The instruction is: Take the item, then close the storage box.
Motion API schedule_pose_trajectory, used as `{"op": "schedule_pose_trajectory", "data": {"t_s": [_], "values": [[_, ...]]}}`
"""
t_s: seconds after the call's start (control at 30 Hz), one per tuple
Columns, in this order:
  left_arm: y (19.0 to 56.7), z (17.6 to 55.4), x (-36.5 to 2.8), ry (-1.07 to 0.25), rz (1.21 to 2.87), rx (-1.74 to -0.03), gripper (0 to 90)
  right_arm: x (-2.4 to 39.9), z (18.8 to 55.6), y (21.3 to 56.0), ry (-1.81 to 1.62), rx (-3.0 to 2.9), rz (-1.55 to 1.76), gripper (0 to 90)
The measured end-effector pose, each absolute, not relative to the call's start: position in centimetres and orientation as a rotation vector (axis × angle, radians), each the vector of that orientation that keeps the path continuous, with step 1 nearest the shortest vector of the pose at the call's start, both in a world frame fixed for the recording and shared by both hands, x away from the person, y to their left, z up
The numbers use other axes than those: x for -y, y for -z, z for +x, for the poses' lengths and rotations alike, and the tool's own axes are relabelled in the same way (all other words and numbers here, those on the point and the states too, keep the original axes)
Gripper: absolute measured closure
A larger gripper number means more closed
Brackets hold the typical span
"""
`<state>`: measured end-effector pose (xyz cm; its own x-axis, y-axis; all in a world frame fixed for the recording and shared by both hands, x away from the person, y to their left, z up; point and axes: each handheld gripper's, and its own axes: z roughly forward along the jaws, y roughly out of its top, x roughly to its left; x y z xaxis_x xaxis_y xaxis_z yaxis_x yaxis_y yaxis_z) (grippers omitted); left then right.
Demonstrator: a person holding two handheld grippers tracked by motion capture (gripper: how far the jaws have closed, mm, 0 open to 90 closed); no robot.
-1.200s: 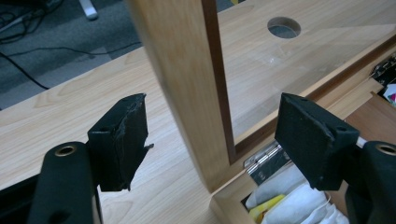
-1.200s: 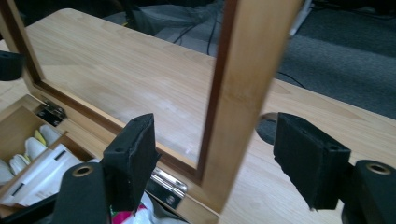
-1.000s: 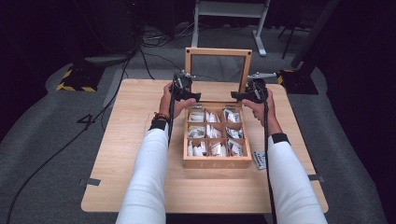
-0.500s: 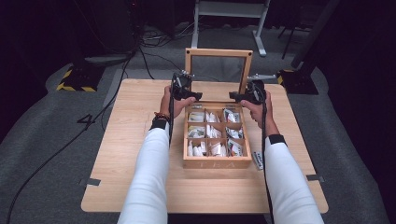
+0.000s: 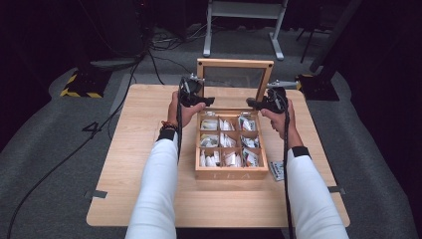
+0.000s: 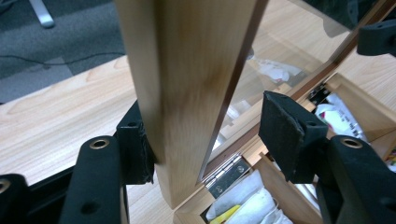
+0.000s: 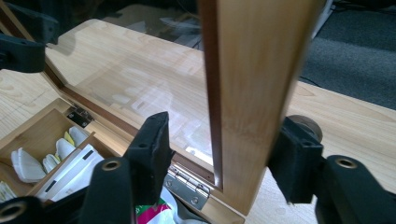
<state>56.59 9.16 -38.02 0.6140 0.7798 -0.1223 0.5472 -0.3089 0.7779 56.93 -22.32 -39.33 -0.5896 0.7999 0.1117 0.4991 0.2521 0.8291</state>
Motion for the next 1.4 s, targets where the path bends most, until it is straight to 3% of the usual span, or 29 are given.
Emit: {"op": "schedule_pose_trajectory", "data": {"t_s": [0.4, 1.4], "values": [[36.5, 54.8, -9.5, -0.407, 1.957, -1.075, 45.2, 23.8, 55.9, 38.8, -1.287, -2.177, 1.234, 49.0], [35.6, 51.0, -10.9, -0.45, 1.96, -0.94, 50.4, 24.1, 52.5, 36.6, -1.271, -2.162, 1.088, 53.7]]}}
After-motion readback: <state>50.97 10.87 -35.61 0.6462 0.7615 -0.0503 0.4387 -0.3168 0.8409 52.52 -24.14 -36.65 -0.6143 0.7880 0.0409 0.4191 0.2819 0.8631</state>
